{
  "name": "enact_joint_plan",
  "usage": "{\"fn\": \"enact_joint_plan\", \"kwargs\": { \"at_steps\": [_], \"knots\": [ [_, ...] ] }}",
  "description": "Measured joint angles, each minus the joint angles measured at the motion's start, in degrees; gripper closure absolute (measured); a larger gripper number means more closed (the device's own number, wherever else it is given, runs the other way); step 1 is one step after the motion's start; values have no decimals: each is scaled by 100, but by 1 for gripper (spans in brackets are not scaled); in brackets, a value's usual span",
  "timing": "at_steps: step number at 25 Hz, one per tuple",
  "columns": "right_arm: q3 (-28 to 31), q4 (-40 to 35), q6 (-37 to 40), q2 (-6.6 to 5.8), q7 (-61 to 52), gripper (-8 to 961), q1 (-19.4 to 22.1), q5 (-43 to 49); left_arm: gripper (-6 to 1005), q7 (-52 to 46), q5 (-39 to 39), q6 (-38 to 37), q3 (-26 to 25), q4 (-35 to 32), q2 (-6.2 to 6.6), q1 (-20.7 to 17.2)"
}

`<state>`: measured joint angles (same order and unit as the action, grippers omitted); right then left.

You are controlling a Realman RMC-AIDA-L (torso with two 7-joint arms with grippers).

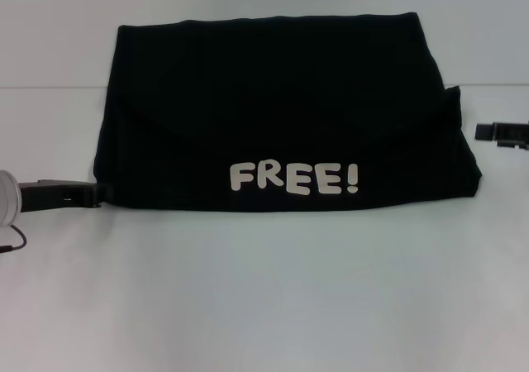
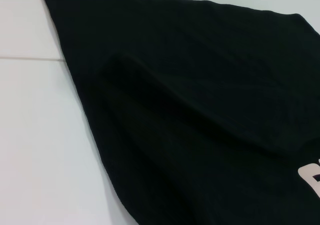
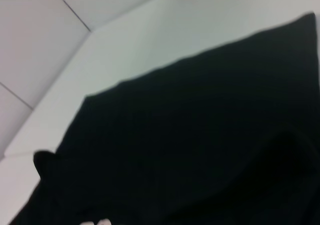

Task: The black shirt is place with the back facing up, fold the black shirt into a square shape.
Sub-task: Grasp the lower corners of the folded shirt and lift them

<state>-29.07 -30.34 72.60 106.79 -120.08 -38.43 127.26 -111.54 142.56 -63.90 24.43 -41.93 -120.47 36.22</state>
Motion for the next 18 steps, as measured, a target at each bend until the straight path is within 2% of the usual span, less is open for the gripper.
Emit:
{"fn": "enact_joint_plan", "kwargs": {
  "at_steps": [6,11,18],
  "knots": [
    [-483,0,-46,-59,-248,298,41,32,999,7,0,-66,1,-48,23,4],
    [-565,79,-298,12,-366,297,-54,426,999,2,0,-59,12,-81,24,-1],
    [-805,123,-1177,344,-266,297,-219,724,1000,1,0,-22,35,-61,23,18]
  ]
}}
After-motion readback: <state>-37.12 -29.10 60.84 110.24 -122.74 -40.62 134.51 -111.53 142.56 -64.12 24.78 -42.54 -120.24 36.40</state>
